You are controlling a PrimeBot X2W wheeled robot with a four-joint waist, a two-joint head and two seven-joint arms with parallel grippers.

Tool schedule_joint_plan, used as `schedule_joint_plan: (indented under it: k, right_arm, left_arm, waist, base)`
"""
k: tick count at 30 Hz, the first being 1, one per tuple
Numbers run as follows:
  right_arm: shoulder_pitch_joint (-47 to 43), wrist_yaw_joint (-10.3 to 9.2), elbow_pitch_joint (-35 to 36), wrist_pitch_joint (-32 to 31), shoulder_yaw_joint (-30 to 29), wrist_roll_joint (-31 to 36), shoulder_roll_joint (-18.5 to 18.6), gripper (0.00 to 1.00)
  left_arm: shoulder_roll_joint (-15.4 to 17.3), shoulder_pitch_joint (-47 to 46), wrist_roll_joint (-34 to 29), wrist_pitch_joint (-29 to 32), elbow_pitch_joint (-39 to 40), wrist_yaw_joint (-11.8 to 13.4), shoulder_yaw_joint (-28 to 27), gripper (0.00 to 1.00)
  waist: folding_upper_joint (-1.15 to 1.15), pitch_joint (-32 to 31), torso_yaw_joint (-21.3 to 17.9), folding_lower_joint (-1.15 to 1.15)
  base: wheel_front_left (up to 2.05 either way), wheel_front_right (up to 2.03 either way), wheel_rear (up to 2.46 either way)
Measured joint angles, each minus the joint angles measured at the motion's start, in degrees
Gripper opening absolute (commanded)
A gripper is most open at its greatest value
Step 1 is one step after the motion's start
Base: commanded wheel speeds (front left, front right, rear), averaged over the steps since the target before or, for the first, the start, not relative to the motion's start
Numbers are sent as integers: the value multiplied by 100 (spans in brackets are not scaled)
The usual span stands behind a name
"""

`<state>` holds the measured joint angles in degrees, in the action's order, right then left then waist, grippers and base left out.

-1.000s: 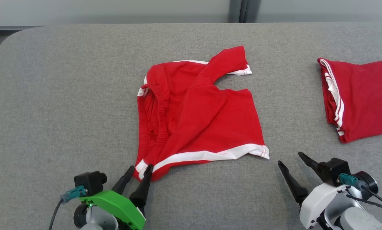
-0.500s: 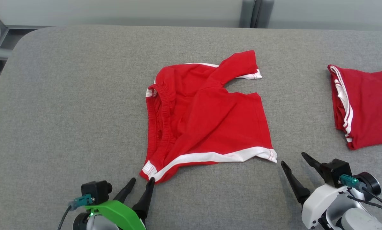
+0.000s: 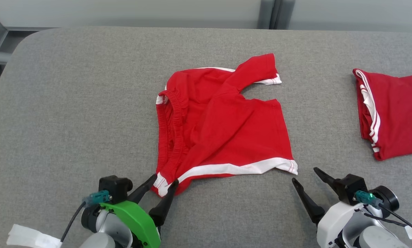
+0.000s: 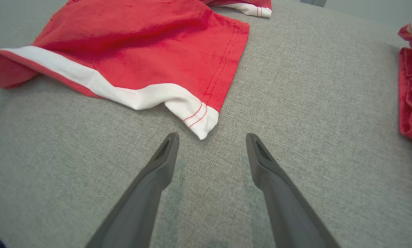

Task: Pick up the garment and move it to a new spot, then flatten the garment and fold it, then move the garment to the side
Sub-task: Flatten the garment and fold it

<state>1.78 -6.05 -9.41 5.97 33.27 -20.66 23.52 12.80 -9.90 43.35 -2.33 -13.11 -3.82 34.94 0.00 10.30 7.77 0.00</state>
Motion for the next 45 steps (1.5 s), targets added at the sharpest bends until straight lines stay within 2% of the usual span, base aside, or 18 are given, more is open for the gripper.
schedule_joint_plan:
  k: [4, 9, 16, 26, 27, 28, 29, 30, 36, 38, 41, 45]
  right_arm:
    - [26, 24, 0, -3, 42, 5, -25, 100]
    - [37, 22, -33, -3, 41, 5, -42, 100]
    - [72, 22, -88, 0, 32, 5, -101, 100]
    - [107, 15, -144, 7, -2, 5, -102, 100]
    - [110, 15, -154, 7, -3, 5, -102, 100]
    - [116, 15, -162, 8, -8, 5, -102, 100]
    - [119, 15, -165, 12, -13, 5, -102, 100]
    - [121, 15, -168, 14, -18, 5, -102, 100]
    - [130, 15, -204, 52, -20, 5, -108, 100]
    - [130, 15, -208, 55, -20, 5, -108, 100]
    - [131, 15, -214, 55, -19, 5, -111, 100]
    - [141, 15, -214, 56, -19, 5, -121, 100]
  left_arm:
    - [290, -80, -172, 237, -143, -65, 74, 100]
    - [444, -342, -175, 388, -140, -129, 59, 100]
    - [499, -375, -74, 739, -279, -201, 214, 100]
    - [605, -426, -12, 817, -279, -249, 193, 100]
    - [606, -426, -10, 817, -278, -249, 192, 88]
    - [606, -426, 14, 817, -277, -256, 187, 72]
    - [606, -426, 68, 821, -277, -256, 186, 50]
    - [606, -426, 111, 847, -279, -256, 190, 44]
    - [605, -426, 146, 884, -291, -259, 225, 32]
    - [605, -426, 183, 884, -290, -267, 231, 16]
    - [605, -426, 189, 895, -289, -271, 261, 0]
    - [605, -426, 214, 913, -276, -272, 293, 0]
  waist:
    - [0, 78, -115, 0]
    - [0, 166, -221, 0]
    - [0, 230, -317, 0]
    - [0, 271, -315, 0]
    - [0, 271, -310, 0]
    - [0, 271, -305, 0]
    - [0, 270, -298, 0]
    - [0, 269, -292, 0]
    - [0, 255, -259, 0]
    - [0, 249, -251, 0]
    - [0, 246, -243, 0]
    - [0, 249, -239, 0]
  base:
    - [0, 0, 0]
    - [0, 0, 0]
    - [0, 0, 0]
    - [0, 0, 0]
    - [0, 0, 0]
    - [0, 0, 0]
    - [0, 0, 0]
    - [0, 0, 0]
    - [0, 0, 0]
    - [0, 0, 0]
    - [0, 0, 0]
    - [0, 0, 0]
